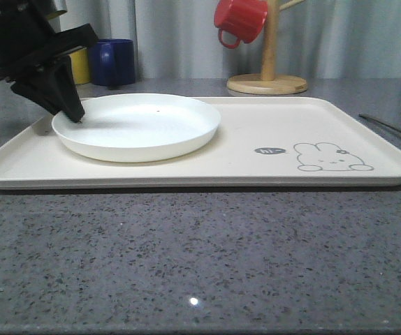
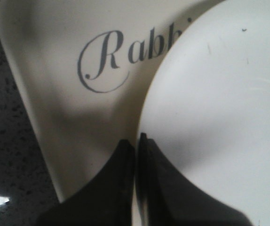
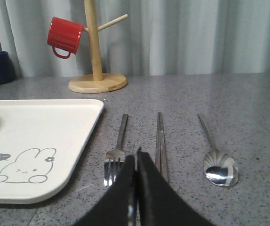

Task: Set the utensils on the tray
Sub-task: 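Lift the plate and lower it onto the tray with the left gripper, then open the left gripper and withdraw it upward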

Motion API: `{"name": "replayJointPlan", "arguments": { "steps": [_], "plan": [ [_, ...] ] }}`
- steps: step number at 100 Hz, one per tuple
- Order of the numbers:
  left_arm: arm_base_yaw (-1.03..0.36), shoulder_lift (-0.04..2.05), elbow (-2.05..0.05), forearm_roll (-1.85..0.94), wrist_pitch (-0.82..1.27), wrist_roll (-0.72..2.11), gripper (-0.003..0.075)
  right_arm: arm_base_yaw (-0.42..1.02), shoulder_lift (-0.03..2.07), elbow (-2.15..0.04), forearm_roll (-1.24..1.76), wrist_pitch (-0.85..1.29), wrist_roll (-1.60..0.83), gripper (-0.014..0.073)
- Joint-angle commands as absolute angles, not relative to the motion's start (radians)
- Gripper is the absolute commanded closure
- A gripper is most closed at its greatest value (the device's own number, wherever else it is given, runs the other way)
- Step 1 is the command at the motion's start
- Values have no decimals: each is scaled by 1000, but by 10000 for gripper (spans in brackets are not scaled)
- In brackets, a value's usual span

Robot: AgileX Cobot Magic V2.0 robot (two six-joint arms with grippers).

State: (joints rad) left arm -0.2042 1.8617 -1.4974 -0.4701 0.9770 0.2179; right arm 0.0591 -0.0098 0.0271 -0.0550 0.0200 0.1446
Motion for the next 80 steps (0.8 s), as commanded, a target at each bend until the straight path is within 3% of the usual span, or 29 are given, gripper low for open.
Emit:
{"name": "replayJointPlan", "arguments": {
  "steps": [1,14,33,40,80],
  "plan": [
    [-212,1816,-1532,-500,958,204,738,52,-29,27,-59,-65,136,662],
    [-212,1816,-1532,-500,958,195,666,52,-29,27,-59,-65,136,662],
    [-212,1816,-1532,-500,951,195,386,52,-29,27,-59,-65,136,662],
    [-212,1808,-1532,-500,942,195,334,52,-29,27,-59,-65,136,662],
    [-167,1580,-1431,-508,767,193,327,52,-29,27,-59,-65,136,662]
  ]
}}
